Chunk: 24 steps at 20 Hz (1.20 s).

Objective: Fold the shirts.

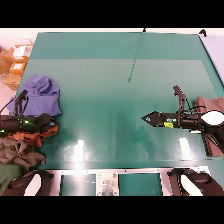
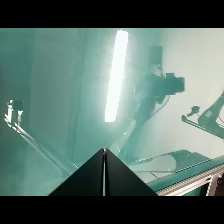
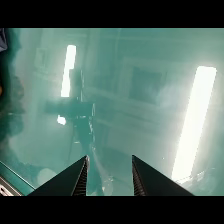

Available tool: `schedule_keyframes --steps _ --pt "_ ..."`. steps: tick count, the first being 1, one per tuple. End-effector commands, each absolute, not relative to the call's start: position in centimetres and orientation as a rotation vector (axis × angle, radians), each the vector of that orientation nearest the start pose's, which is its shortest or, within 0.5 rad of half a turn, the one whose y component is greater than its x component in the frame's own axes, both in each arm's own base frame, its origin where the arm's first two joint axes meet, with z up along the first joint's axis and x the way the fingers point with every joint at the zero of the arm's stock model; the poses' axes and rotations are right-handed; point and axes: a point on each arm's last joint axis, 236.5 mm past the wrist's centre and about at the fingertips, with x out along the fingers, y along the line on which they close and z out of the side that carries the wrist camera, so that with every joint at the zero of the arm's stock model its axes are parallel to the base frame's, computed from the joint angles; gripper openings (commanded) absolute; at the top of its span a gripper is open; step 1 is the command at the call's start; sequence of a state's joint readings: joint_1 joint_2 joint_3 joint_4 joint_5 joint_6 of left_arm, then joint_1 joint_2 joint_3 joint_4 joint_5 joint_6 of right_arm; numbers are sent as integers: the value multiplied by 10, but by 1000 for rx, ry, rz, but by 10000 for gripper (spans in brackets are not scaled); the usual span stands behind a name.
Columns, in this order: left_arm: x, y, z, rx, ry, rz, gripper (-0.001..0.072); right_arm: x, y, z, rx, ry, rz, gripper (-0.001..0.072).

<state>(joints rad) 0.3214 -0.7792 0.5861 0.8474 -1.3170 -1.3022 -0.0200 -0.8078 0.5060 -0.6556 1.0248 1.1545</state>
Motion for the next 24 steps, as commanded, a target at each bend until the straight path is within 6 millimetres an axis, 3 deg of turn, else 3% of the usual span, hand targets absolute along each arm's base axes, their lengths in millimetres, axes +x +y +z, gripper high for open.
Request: schedule_keyframes --steps 1,12,16,18,20,21,22,24 --pt "241 -79 13 -656 1244 -338 23 261 155 11 570 1093 561 331" --pt "241 -80 13 -658 1242 -340 23 261 155 11 570 1093 561 331" --pt "285 -56 21 -655 1058 -230 22 261 155 11 570 1093 562 331" --pt "329 -21 51 -611 850 -119 35 263 156 13 581 1084 561 332" --pt "377 34 110 -526 592 16 720 268 156 16 596 1065 553 358" --pt "392 63 135 -472 508 80 712 269 155 16 596 1061 550 472" --pt "402 90 146 -413 488 135 713 270 155 16 596 1059 548 524" --pt "412 127 124 -350 595 195 720 269 155 16 595 1060 548 524"
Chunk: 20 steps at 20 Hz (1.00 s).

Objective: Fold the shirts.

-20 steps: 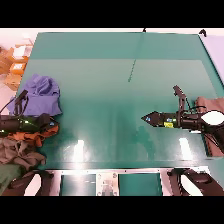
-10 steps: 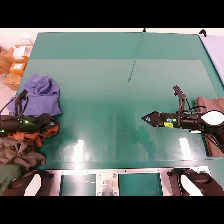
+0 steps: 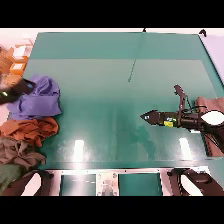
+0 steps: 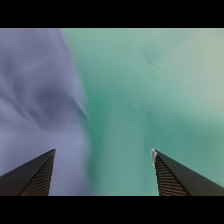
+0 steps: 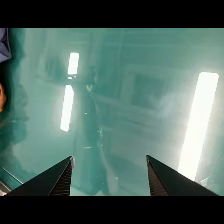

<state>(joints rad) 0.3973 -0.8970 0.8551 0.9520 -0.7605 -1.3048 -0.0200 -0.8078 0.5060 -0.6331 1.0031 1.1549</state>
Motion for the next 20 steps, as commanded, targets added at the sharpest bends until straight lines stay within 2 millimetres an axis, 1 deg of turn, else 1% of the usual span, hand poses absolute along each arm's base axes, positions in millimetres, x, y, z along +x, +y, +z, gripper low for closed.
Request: schedule_keyframes --steps 1,3,5,7,9,10,11,13,14,15,16,17,18,19,20 --pt "412 140 101 -343 672 214 720 269 155 15 596 1060 548 524" --pt "409 163 50 -336 806 252 720 270 157 18 611 1055 553 524" --pt "410 176 7 -312 896 273 720 270 158 19 619 1052 555 524" --pt "408 175 -33 -334 982 264 720 270 158 19 621 1052 555 524" --pt "396 164 -68 -377 1101 233 720 270 158 19 621 1052 555 524" --pt "389 157 -79 -395 1152 210 720 271 158 19 621 1052 555 524" --pt "383 149 -85 -384 1194 167 720 271 158 19 621 1052 555 524" --pt "378 140 -86 -367 1222 117 720 271 158 20 622 1051 555 524" --pt "379 139 -86 -366 1219 109 655 271 158 20 622 1051 554 524" --pt "380 139 -86 -366 1216 109 389 271 158 20 622 1050 554 523" --pt "380 139 -86 -366 1217 109 99 271 158 20 622 1051 555 499" --pt "380 137 -85 -365 1216 101 24 271 158 20 622 1051 555 451" --pt "383 133 -82 -358 1208 69 22 271 158 20 622 1050 555 373" --pt "389 128 -73 -367 1195 33 21 271 158 20 622 1050 555 344" --pt "398 122 -57 -389 1170 0 21 271 158 21 622 1048 556 322"
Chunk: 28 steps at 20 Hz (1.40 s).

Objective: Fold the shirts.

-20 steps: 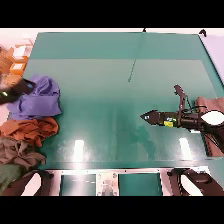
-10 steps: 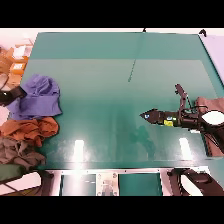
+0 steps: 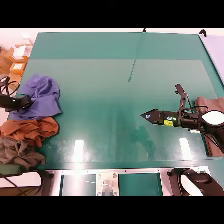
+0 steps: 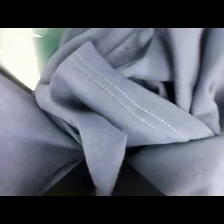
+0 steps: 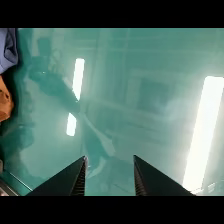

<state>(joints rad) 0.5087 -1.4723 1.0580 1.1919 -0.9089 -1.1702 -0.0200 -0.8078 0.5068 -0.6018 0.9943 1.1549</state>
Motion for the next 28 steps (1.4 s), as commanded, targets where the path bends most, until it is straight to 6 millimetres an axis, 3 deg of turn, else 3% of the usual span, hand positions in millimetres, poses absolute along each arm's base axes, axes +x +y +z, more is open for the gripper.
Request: schedule_keyframes --steps 1,3,4,5,7,8,9,11,14,16,20,21,22,23,25,27,28 --pt "414 114 -32 -422 1123 -45 21 272 159 23 632 1043 559 252" --pt "449 92 43 -487 962 -156 20 277 160 33 638 1020 567 149" --pt "464 74 85 -478 884 -221 20 283 159 41 633 997 569 25" --pt "472 51 125 -437 820 -284 20 290 156 52 626 969 569 18" --pt "470 -21 195 -370 743 -430 20 304 146 77 620 909 562 18" --pt "463 -62 217 -346 728 -514 20 312 138 90 618 876 551 17" --pt "452 -108 235 -335 725 -609 20 320 128 103 623 843 532 17" --pt "424 -193 251 -315 740 -775 20 330 107 125 630 794 498 18" --pt "384 -295 239 -259 792 -955 21 339 76 146 637 734 436 17" --pt "363 -353 213 -238 851 -1046 22 340 63 145 649 731 405 17" --pt "331 -441 123 -214 1030 -1131 24 339 60 137 664 760 404 18" --pt "323 -456 101 -216 1079 -1144 161 339 60 135 664 766 402 19" --pt "321 -462 84 -216 1115 -1142 593 339 59 133 661 771 398 53" --pt "324 -461 75 -231 1145 -1117 699 339 57 131 651 777 391 143" --pt "345 -436 74 -249 1161 -1076 700 336 53 124 637 804 368 320" --pt "374 -382 81 -271 1202 -1024 700 329 37 106 639 874 281 511" --pt "388 -348 85 -287 1229 -991 700 323 26 95 630 916 228 514"
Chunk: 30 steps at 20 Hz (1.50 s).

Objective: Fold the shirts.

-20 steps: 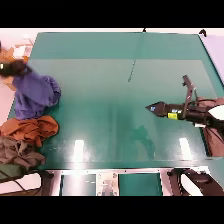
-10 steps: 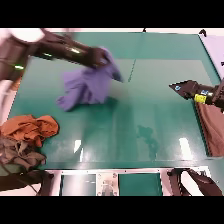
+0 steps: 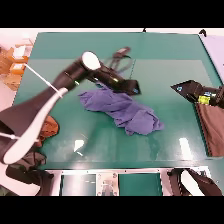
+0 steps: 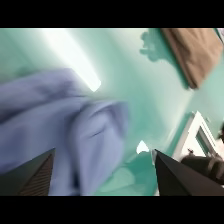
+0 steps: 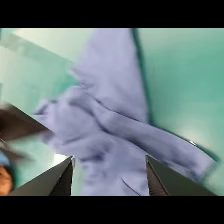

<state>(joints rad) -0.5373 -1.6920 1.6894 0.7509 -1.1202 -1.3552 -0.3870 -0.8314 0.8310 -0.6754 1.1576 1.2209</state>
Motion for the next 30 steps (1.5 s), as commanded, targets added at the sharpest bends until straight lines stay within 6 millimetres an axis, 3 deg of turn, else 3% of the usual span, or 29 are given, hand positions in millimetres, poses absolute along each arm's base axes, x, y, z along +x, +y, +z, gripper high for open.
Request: schedule_keyframes --steps 1,3,5,6,8,10,14,17,19,21,23,24,26,27,28,29,30 --pt "403 -307 87 -319 1264 -945 700 316 15 82 626 961 172 514" --pt "425 -228 73 -378 1334 -800 700 299 14 50 648 1050 134 519" --pt "437 -158 42 -389 1394 -617 701 275 29 9 729 1148 137 519" --pt "441 -131 25 -396 1405 -541 701 265 36 -10 776 1184 132 519" --pt "459 -109 1 -441 1348 -453 701 248 52 -38 876 1224 127 519" --pt "485 -117 -12 -457 1233 -442 701 245 62 -49 931 1208 142 519" --pt "503 -176 -52 -500 1206 -516 700 243 63 -69 985 1248 110 519" --pt "525 -220 -52 -581 1120 -583 699 251 82 -77 1023 1266 185 504" --pt "544 -232 -46 -603 1054 -578 699 260 91 -83 1032 1267 217 489" --pt "548 -244 -53 -603 1055 -590 699 266 97 -88 1023 1293 234 484" --pt "543 -264 -64 -630 1079 -613 699 276 102 -89 990 1307 270 337" --pt "540 -274 -70 -628 1091 -621 699 281 104 -88 978 1309 284 326" --pt "539 -289 -81 -618 1086 -616 696 293 109 -82 937 1299 322 205" --pt "543 -289 -79 -602 1068 -610 643 298 111 -78 919 1289 339 153" --pt "545 -290 -76 -608 1062 -613 484 302 112 -74 907 1280 349 72" --pt "546 -291 -71 -611 1058 -624 234 306 112 -69 897 1269 360 19" --pt "546 -292 -64 -610 1056 -641 20 310 112 -65 888 1259 370 17"
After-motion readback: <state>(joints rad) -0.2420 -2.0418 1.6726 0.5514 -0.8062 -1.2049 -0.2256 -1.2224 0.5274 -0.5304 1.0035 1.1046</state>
